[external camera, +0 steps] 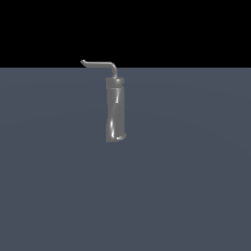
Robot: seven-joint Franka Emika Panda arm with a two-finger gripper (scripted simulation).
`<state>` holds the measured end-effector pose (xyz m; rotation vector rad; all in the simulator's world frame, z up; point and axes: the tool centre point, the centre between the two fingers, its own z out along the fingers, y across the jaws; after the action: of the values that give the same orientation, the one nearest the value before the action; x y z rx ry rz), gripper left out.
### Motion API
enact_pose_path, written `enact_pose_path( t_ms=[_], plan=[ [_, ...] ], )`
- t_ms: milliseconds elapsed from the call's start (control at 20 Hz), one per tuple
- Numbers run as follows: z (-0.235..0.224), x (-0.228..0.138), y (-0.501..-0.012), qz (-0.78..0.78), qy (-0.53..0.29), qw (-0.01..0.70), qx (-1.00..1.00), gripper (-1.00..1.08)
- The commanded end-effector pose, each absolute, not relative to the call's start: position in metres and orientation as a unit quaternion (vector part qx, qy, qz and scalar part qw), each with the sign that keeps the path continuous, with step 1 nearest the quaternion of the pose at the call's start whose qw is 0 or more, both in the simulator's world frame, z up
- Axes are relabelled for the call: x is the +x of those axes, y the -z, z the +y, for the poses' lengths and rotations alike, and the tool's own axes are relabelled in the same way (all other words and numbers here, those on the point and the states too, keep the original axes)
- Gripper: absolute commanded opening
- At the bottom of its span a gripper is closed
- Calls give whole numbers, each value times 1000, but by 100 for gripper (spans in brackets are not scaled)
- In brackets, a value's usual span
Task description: Turn on the faucet by rotating a designated handle.
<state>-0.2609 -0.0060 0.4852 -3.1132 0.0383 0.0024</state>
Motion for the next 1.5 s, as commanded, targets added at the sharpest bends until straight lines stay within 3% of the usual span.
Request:
enact_pose_path(
  t_ms=[0, 850, 1450],
  plan=[
    [-6, -261, -485, 12, -1, 14, -1000, -100],
    [-25, -253, -491, 27, 10, 14, -999, -100],
    [-18, -211, -493, 99, 2, 41, -994, -100]
  ],
)
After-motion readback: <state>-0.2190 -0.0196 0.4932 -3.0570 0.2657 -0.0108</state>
